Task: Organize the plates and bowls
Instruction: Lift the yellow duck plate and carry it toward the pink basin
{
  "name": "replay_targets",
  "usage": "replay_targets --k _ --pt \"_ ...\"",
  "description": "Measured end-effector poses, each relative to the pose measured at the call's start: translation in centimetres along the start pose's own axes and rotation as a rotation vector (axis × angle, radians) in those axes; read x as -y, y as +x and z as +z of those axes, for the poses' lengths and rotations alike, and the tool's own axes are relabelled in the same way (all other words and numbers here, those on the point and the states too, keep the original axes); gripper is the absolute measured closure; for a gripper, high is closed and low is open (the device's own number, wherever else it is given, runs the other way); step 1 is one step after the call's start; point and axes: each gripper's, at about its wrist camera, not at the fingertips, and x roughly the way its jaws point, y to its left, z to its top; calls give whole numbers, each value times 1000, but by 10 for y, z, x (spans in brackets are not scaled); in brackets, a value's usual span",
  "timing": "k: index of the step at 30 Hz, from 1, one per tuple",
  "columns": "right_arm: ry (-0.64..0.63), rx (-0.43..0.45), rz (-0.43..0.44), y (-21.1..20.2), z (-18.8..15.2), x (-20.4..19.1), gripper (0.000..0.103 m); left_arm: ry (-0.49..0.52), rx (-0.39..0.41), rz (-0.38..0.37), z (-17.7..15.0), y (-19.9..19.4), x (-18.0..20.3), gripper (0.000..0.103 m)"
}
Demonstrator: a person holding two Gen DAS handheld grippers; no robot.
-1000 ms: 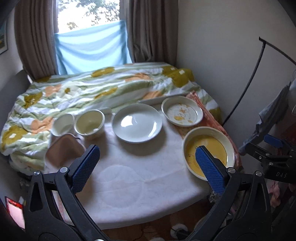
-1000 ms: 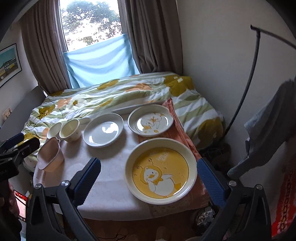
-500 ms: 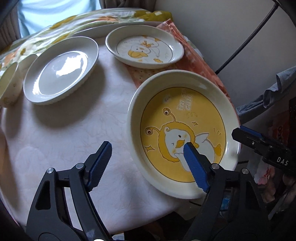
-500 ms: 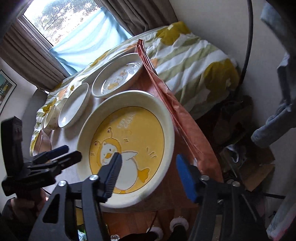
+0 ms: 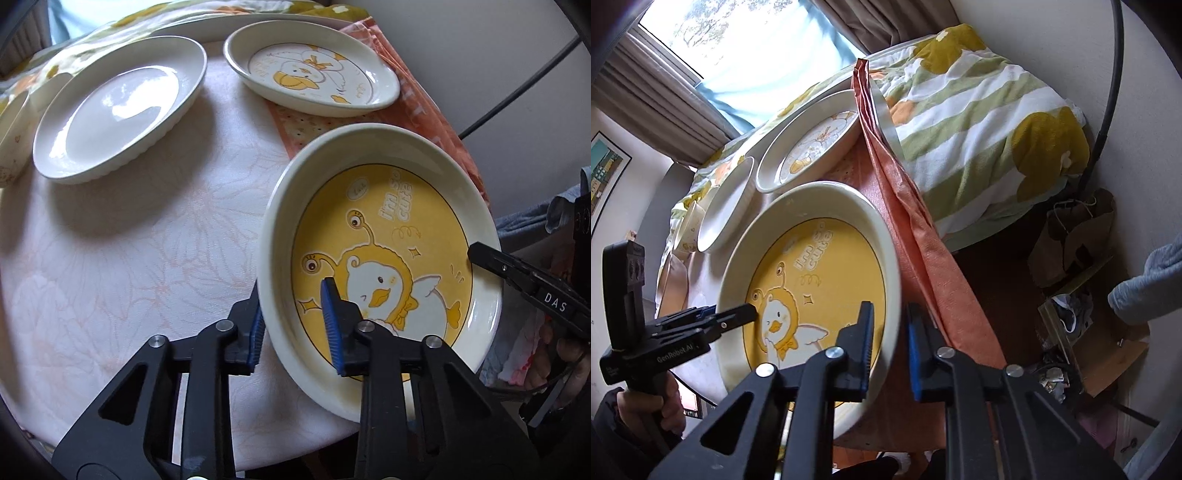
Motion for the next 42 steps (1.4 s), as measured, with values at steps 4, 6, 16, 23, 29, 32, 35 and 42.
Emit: replay_targets --k 4,6,16,23,29,32,35,42 --pt "-48 -10 -11 5 2 -3 92 -4 0 9 -1 -3 -2 82" --pt "-94 -13 -44 6 2 -8 92 7 6 29 -1 -4 0 82" --pt "-212 1 -108 7 2 -24 89 63 68 88 0 -14 8 82" --pt "-274 40 -107 -3 8 -44 88 30 128 91 -10 -49 -7 82" --pt "-366 51 -78 -18 12 -88 88 -51 194 114 -27 -97 -37 82" --pt "-414 43 -57 -18 11 -119 87 -97 212 134 -37 -117 -62 82" --pt "-440 31 -23 -9 6 -150 87 -128 220 154 -50 -133 -91 82" --pt "-454 -1 10 28 -19 -218 87 -181 204 180 -85 -146 -166 82"
